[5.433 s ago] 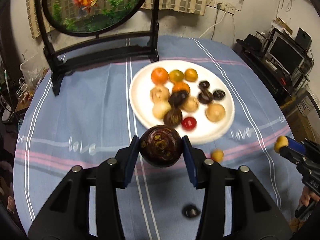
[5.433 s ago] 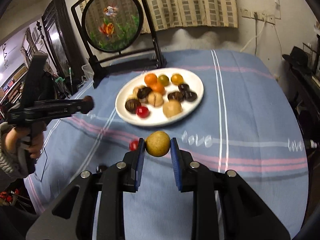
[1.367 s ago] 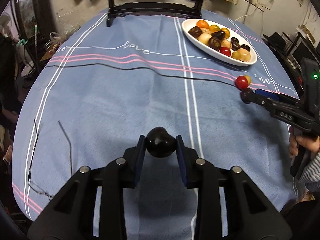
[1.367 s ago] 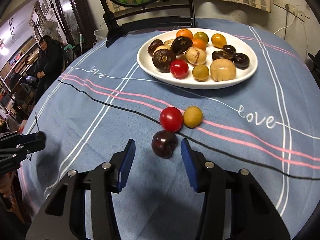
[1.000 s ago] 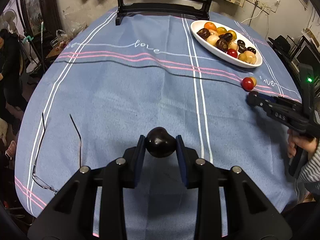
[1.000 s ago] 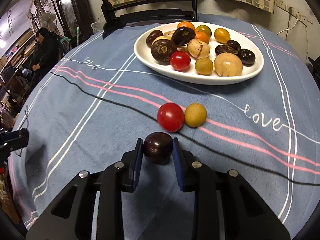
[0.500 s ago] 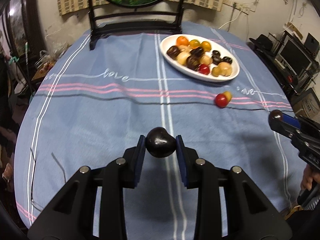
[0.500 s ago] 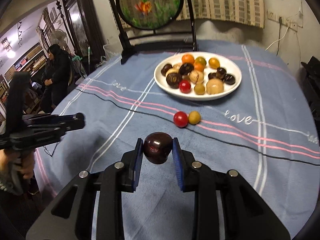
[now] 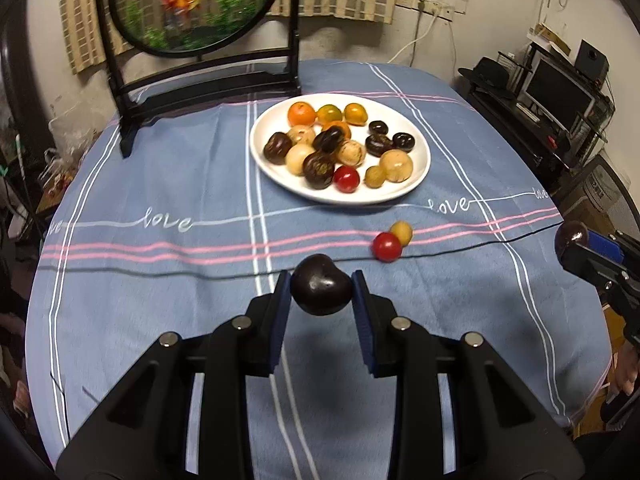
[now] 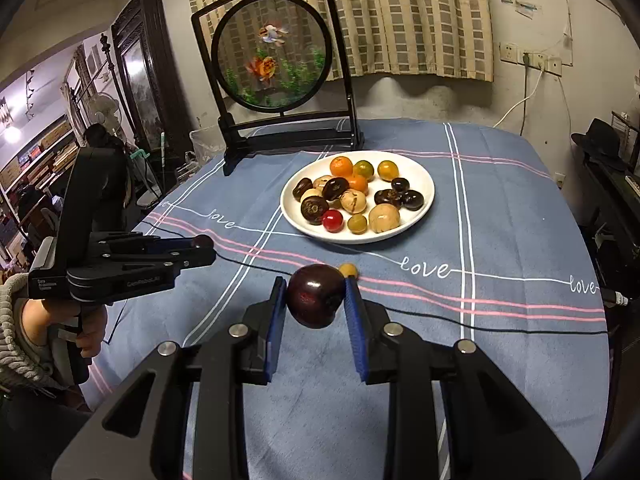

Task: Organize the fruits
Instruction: 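Carry both dark fruits to the plate and open both tools to release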

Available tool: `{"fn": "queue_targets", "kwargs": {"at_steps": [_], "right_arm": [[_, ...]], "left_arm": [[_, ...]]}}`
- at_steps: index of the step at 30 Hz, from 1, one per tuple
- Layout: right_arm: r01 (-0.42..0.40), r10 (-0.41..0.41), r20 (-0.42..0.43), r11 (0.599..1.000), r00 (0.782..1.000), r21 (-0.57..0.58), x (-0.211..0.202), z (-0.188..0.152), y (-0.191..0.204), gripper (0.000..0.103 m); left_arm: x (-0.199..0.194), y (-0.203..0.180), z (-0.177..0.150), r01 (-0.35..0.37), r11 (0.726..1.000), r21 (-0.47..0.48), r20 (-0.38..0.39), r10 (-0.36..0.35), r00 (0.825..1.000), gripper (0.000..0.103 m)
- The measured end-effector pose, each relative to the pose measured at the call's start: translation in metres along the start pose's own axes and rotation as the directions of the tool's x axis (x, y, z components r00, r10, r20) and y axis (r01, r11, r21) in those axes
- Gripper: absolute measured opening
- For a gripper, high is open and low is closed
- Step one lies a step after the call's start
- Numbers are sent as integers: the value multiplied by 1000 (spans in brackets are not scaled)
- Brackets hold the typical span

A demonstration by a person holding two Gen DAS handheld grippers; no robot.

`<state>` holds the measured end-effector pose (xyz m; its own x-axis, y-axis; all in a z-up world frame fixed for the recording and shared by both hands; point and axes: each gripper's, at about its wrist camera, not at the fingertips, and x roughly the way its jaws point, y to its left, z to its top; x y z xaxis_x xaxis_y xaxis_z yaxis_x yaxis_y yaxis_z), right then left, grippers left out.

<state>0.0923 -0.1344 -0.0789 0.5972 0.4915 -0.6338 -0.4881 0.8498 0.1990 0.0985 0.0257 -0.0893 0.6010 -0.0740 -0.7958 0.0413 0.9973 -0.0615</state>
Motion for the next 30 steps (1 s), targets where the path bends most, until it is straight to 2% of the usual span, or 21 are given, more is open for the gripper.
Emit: {"fn": "queue_targets", "kwargs": {"at_steps": [9, 15, 20, 21, 22, 23, 26, 27, 28, 30], "right_arm": [[7, -7, -17, 1000, 1000, -4, 53, 39, -26, 29], [10, -10, -57, 1000, 998, 6, 120, 69, -54, 29], [4, -4, -89, 1000, 996, 2, 166, 83, -63, 29], [2, -2, -91, 1000, 996, 0, 174, 85, -64, 30], [-1, 1, -94, 1000, 996, 7, 181, 86, -65, 30], [-4, 5, -100, 1000, 995, 16, 187, 87, -67, 31], [1, 2, -108, 1000, 994, 29, 193, 89, -72, 38], [13, -10, -97, 1000, 995, 28, 191, 89, -73, 57], [30, -28, -70, 999, 997, 29, 186, 87, -74, 63], [21, -20, -44, 999, 999, 34, 179, 85, -76, 63]], "left_arm": [[52, -3, 52, 9, 1000, 23, -30, -8, 1000, 31], [100, 2, 93, 12, 1000, 3, -49, -12, 999, 31], [133, 5, 112, 22, 1000, -16, -68, -23, 997, 31], [140, 5, 114, 20, 1000, -17, -72, -21, 997, 32], [144, 5, 117, 19, 1000, -17, -74, -20, 997, 41], [147, 5, 119, 14, 1000, -16, -68, -15, 998, 55], [149, 5, 123, 5, 1000, -10, -48, -5, 999, 61], [149, 5, 123, 5, 1000, -12, -46, -6, 999, 62], [148, 8, 122, 1, 1000, -23, -45, -2, 999, 65], [146, 11, 118, 1, 999, -44, -46, -3, 999, 68]]}}
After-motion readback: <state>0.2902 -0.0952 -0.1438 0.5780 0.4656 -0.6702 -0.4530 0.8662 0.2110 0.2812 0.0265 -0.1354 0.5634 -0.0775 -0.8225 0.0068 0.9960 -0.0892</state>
